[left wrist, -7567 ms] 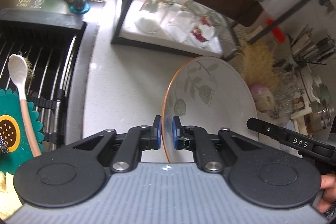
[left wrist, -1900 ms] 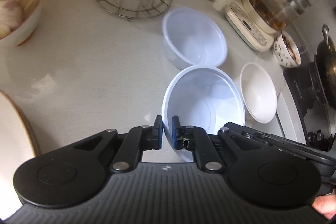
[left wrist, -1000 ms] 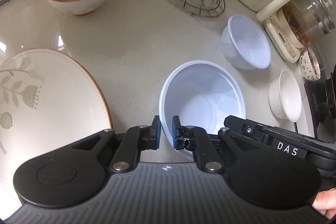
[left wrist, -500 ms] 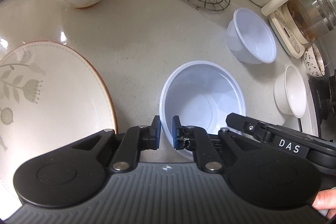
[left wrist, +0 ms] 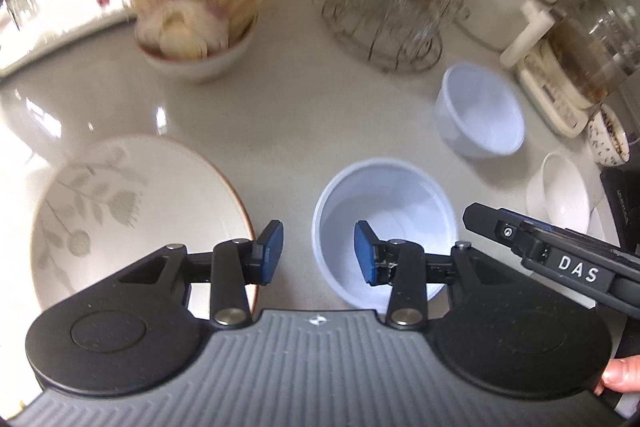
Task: Organize plates and bowls
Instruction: 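Open both grippers to release the plastic bowl, then move both grippers to the second white plastic bowl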
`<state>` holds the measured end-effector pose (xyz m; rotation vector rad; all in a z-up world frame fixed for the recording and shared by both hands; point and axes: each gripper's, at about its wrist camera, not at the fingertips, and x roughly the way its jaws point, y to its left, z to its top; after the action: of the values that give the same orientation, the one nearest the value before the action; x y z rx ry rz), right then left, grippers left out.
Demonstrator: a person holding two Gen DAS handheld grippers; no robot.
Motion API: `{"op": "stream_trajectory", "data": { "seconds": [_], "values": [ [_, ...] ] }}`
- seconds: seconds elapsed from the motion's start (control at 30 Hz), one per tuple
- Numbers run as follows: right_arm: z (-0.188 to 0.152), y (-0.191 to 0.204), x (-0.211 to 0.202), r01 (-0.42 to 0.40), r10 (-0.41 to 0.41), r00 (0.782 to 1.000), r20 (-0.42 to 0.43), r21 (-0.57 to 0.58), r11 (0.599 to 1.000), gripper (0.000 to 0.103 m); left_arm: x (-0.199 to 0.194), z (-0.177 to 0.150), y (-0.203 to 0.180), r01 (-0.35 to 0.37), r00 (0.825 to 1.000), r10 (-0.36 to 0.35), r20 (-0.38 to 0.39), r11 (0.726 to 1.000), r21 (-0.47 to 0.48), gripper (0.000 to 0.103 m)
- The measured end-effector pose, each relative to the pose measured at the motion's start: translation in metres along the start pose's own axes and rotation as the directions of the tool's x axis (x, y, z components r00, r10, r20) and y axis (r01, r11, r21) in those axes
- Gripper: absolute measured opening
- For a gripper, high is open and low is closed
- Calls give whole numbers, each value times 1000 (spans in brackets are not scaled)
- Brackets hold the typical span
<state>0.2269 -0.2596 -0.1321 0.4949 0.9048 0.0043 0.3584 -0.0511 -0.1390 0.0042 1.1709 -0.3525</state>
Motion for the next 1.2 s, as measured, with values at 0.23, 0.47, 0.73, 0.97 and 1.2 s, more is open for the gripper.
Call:
{"op": "stream_trajectory", "data": {
  "seconds": [0.23,0.47,0.73,0.97,1.2],
  "values": [
    [16,6,-37,-6,11,995,98,-55,998,44,-60,6,-28,-22,990,15,140,999,47,45],
    [26,9,-84,-12,30,975,218,-83,996,44,-102,5,-54,14,976,-23,216,999,41,45],
    [17,12,-116,6,19,966,258,-97,995,44,-132,-5,-70,26,960,-40,277,998,56,45],
    [1,21,-133,47,-21,962,271,-88,995,44,-145,-13,-63,56,957,-76,281,995,79,47],
    [-10,43,-145,73,-49,951,304,-69,995,44,-164,-20,-38,75,945,-105,310,991,109,48]
  ]
}}
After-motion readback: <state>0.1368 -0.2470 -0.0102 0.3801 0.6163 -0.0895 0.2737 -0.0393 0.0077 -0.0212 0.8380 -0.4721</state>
